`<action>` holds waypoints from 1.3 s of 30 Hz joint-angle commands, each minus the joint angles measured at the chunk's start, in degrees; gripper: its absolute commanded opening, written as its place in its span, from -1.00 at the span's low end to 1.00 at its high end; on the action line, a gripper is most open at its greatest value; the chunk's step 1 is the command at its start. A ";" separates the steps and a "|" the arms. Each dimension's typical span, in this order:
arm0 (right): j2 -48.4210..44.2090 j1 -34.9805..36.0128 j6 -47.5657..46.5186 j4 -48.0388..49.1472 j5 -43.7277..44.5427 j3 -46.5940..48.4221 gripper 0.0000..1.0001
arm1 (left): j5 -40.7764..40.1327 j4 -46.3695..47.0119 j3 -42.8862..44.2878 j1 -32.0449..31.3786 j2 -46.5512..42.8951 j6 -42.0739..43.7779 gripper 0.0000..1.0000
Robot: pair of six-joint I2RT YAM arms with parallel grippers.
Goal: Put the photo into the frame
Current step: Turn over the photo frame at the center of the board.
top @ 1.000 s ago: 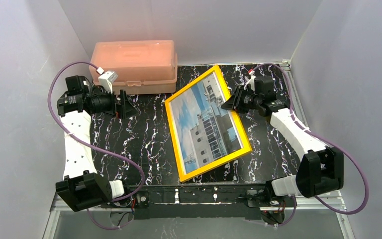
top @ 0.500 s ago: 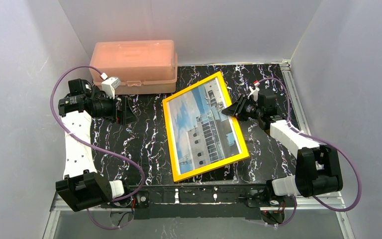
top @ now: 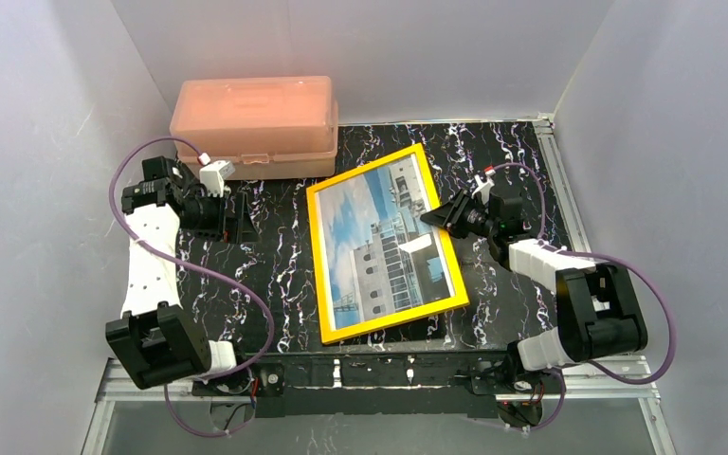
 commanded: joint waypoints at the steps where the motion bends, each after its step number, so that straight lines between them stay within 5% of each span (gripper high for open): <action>1: 2.11 -0.19 -4.36 7.03 2.63 -0.37 -0.53 | -2.27 0.47 -0.48 0.04 2.22 -2.60 0.97; 14: 10.21 -0.28 -6.97 14.28 0.73 -4.30 -0.20 | -6.60 5.66 -3.91 -4.49 5.71 -6.48 0.97; 15: 10.39 -0.24 -7.47 13.94 0.73 -4.26 0.70 | -6.65 5.88 -3.78 -4.84 6.03 -6.77 0.97; 16: 10.37 -0.22 -8.00 13.39 1.21 -4.07 0.94 | -6.66 6.15 -3.74 -5.07 6.42 -7.14 0.97; 27: 8.77 0.42 -7.47 9.96 5.35 -0.06 0.97 | -6.27 7.10 -3.29 -5.46 6.03 -7.84 0.97; 39: -7.22 -0.70 -19.94 -19.08 23.38 9.13 0.97 | -16.36 13.85 -0.48 0.19 1.50 -8.85 0.97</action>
